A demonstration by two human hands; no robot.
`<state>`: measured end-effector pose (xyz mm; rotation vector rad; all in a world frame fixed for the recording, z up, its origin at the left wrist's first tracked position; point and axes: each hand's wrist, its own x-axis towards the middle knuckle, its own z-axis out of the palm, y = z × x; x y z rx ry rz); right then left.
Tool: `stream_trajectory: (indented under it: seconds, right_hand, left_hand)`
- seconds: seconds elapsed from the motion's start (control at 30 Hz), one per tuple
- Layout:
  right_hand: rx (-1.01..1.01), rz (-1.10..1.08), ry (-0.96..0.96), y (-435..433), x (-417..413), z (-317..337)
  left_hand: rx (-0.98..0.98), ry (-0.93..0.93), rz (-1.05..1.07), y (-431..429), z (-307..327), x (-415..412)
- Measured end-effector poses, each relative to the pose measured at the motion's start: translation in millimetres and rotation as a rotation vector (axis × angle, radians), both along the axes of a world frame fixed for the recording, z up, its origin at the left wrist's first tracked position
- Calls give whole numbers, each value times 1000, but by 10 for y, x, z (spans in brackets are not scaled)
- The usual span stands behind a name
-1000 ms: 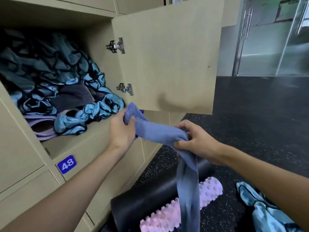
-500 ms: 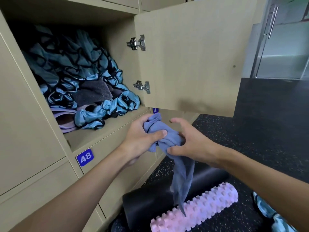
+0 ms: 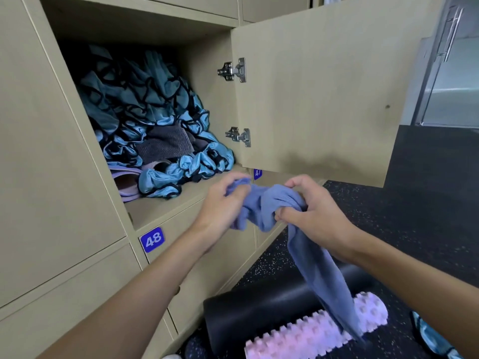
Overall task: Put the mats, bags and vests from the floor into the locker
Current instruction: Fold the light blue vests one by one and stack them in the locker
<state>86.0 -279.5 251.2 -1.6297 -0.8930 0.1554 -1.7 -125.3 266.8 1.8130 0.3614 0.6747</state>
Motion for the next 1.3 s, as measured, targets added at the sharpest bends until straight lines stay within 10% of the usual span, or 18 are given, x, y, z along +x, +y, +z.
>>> stream_trajectory:
  seconds: [0.23,0.53,0.83,1.3]
  right_hand:
    - [-22,136,46,77,-62,48]
    - [-357,244,188,55,40,-57]
    - [221,-134,102,775,297,92]
    - [-155,643,87,2123,526,-8]
  left_hand:
    - [-295,-60,-73,-149,10,57]
    - [-293,-304,323,473,196,-2]
    - [-4,-40,212,819,3,84]
    - [-332,-94,350,1680,56,277]
